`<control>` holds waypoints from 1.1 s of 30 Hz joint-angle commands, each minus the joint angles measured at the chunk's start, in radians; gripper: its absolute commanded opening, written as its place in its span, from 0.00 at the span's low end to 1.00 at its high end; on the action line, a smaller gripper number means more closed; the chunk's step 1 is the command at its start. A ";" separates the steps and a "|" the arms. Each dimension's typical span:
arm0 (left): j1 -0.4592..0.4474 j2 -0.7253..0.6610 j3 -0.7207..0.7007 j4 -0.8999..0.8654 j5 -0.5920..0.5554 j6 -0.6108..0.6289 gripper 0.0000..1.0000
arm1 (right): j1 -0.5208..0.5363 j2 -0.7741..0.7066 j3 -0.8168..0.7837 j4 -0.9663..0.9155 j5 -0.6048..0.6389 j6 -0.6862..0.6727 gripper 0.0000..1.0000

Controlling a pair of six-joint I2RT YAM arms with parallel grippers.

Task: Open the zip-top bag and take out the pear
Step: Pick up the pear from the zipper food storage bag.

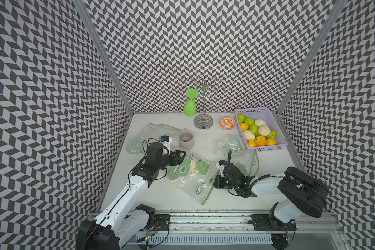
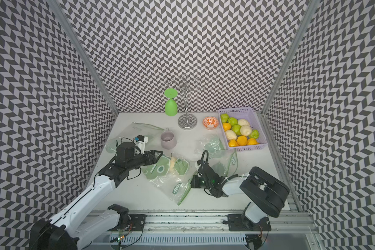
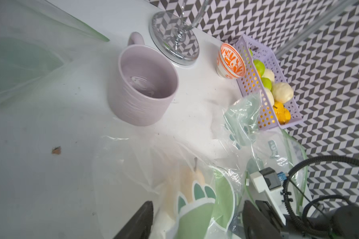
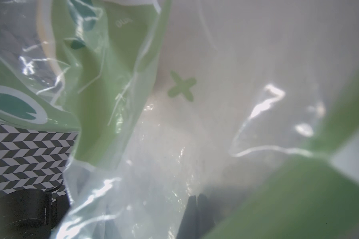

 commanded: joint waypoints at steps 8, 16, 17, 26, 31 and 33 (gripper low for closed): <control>-0.120 0.035 0.206 -0.077 -0.084 0.036 0.61 | -0.004 0.016 0.010 0.007 0.001 -0.031 0.00; -0.200 0.237 0.145 0.064 -0.180 0.040 0.44 | -0.004 0.021 0.024 -0.007 -0.006 -0.047 0.00; -0.199 0.255 0.139 0.074 -0.207 0.048 0.44 | -0.004 0.021 0.024 -0.007 -0.006 -0.049 0.00; -0.181 0.432 0.133 0.148 -0.315 0.086 0.38 | -0.004 0.033 0.022 -0.007 -0.013 -0.060 0.00; -0.170 0.485 0.047 0.219 -0.329 0.086 0.36 | -0.002 0.017 0.007 0.026 -0.045 -0.063 0.00; -0.168 0.508 0.021 0.242 -0.329 0.086 0.36 | -0.001 -0.002 -0.005 0.062 -0.080 -0.061 0.00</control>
